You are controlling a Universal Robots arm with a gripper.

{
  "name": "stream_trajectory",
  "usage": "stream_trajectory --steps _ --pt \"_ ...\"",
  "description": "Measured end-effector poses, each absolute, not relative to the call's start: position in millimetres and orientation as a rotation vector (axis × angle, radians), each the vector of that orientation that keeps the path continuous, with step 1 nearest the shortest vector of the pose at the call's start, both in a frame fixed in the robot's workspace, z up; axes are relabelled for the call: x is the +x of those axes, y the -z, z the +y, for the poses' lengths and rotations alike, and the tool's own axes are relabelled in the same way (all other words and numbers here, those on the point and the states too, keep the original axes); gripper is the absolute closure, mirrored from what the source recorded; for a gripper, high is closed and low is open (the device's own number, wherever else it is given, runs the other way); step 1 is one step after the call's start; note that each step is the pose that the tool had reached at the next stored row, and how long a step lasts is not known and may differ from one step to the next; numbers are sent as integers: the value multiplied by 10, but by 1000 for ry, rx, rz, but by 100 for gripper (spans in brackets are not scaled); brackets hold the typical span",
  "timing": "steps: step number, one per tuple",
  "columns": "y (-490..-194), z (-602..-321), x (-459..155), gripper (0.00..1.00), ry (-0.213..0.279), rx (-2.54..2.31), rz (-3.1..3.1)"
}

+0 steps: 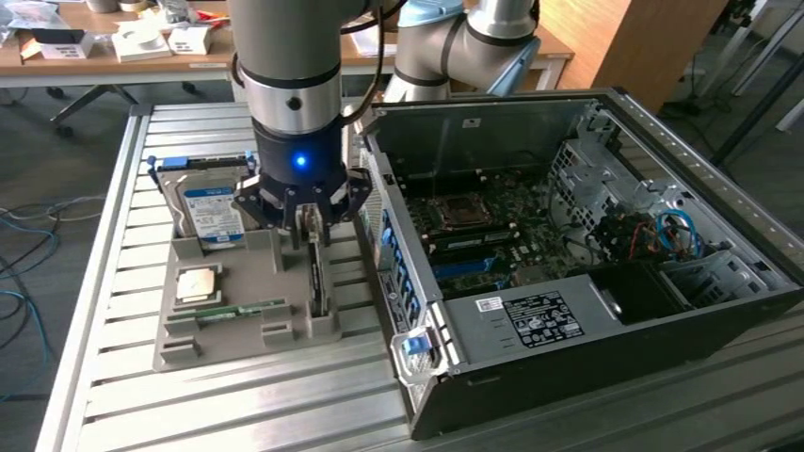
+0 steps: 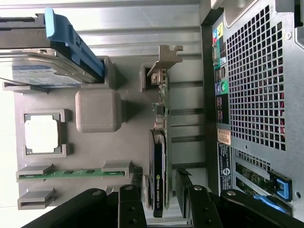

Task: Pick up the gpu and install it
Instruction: 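Pick up the gpu and move the gpu toward the slot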

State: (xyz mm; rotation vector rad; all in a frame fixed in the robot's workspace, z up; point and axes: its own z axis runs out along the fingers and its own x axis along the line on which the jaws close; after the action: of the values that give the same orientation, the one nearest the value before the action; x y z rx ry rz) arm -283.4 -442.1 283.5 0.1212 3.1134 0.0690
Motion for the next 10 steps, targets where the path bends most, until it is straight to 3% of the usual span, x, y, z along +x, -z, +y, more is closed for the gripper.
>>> stream_trajectory --steps 10 --pt "-2782 -4422 -2824 58 -69 121 3113"
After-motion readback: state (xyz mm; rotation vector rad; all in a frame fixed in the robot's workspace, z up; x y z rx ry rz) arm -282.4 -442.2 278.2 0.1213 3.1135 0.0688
